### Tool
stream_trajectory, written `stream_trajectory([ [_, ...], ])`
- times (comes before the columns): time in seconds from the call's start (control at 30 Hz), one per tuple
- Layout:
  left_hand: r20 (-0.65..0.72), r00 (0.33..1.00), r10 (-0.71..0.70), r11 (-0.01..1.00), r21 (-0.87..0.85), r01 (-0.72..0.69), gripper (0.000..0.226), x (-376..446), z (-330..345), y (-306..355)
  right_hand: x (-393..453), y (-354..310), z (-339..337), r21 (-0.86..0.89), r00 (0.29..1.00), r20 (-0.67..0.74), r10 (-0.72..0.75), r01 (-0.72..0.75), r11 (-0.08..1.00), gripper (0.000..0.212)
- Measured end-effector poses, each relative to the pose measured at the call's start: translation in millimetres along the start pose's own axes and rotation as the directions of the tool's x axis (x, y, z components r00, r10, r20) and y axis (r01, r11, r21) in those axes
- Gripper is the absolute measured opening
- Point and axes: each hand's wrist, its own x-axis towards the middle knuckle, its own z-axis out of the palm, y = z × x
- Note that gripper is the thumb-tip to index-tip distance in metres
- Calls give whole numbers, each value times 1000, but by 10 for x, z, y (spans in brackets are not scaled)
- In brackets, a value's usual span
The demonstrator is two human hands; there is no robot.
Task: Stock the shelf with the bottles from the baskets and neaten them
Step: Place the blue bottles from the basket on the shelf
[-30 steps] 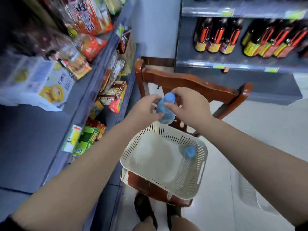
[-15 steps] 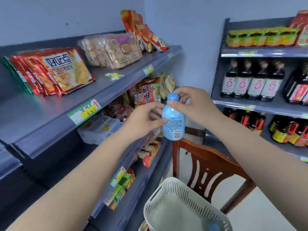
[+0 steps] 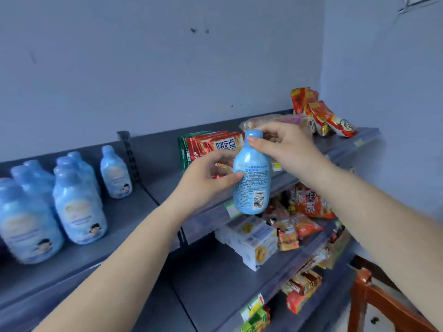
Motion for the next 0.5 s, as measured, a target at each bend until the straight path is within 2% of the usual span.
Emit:
stream_trajectory([
  [0.13,-125,991,-50,997,55,57,33,-163,-401,-13,265,-159,392,112,996,73,-49,41,993,11],
  [0.27,-200,974,-109,993,15,114,31,-336,-708,1,471,-295,685,162,977,193,-89,57,985,4],
  [0.4,-210,952,-224,974,-93,209,25,-477,-964,-37,596,-402,892,261,941,315,-127,43,964,9],
  [0.5,-178,948,-264,950,-217,224,33,-551,-1080,-70,677,-447,1013,329,902,401,-163,24,944,10],
])
